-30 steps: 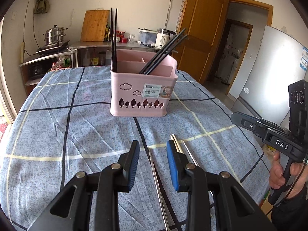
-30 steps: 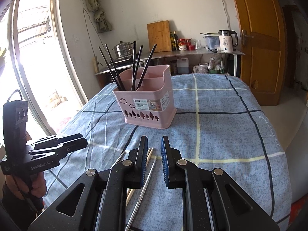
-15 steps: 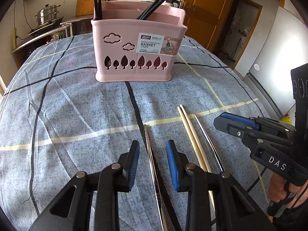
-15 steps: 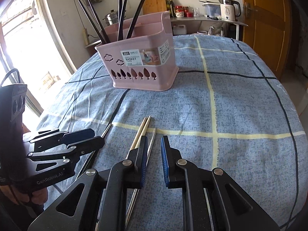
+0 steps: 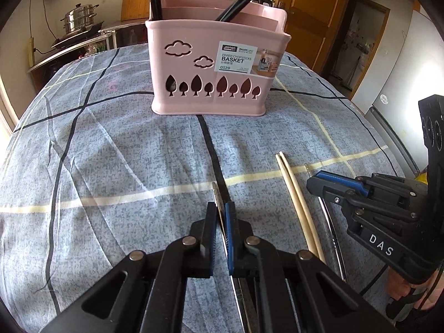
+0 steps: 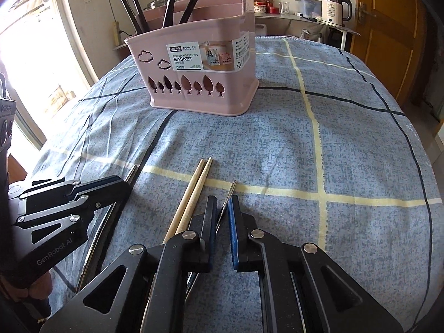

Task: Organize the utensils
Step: 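Grasp a black chopstick with the left tool while the right tool grasps another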

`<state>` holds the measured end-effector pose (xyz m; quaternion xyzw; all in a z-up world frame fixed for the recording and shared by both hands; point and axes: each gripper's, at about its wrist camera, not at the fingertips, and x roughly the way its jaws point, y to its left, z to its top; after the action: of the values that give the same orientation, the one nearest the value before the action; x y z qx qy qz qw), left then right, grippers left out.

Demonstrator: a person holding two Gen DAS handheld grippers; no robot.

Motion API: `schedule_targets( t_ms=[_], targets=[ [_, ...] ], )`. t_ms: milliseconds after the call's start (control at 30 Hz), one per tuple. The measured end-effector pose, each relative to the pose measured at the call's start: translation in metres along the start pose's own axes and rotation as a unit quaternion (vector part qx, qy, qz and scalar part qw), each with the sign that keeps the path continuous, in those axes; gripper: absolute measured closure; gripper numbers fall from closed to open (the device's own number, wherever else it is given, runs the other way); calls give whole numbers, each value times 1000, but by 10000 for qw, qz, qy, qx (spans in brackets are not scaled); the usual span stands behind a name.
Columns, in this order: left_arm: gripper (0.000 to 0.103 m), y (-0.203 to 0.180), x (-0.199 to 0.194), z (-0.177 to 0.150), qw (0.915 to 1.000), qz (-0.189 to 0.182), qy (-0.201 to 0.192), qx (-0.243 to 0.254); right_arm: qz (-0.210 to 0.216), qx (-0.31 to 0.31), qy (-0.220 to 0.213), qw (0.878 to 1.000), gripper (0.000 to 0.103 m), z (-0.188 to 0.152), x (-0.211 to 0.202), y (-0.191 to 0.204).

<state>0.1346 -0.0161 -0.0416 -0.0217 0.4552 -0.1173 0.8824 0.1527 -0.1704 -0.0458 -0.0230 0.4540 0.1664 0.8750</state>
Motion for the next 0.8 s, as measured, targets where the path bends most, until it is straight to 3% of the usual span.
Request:
schedule_targets(
  t_ms=[233, 467, 800],
  targets=[
    [96, -10, 7, 11, 9993, 201, 126, 272, -187, -177, 72, 9996, 96, 5, 5, 7],
    [98, -12, 7, 13, 9994, 145, 102, 283, 22, 17, -2, 10000, 99, 6, 0, -2],
    [98, -12, -55, 36, 9978, -182, -574, 274, 248, 94, -698, 9972, 99, 22, -53, -9]
  ],
)
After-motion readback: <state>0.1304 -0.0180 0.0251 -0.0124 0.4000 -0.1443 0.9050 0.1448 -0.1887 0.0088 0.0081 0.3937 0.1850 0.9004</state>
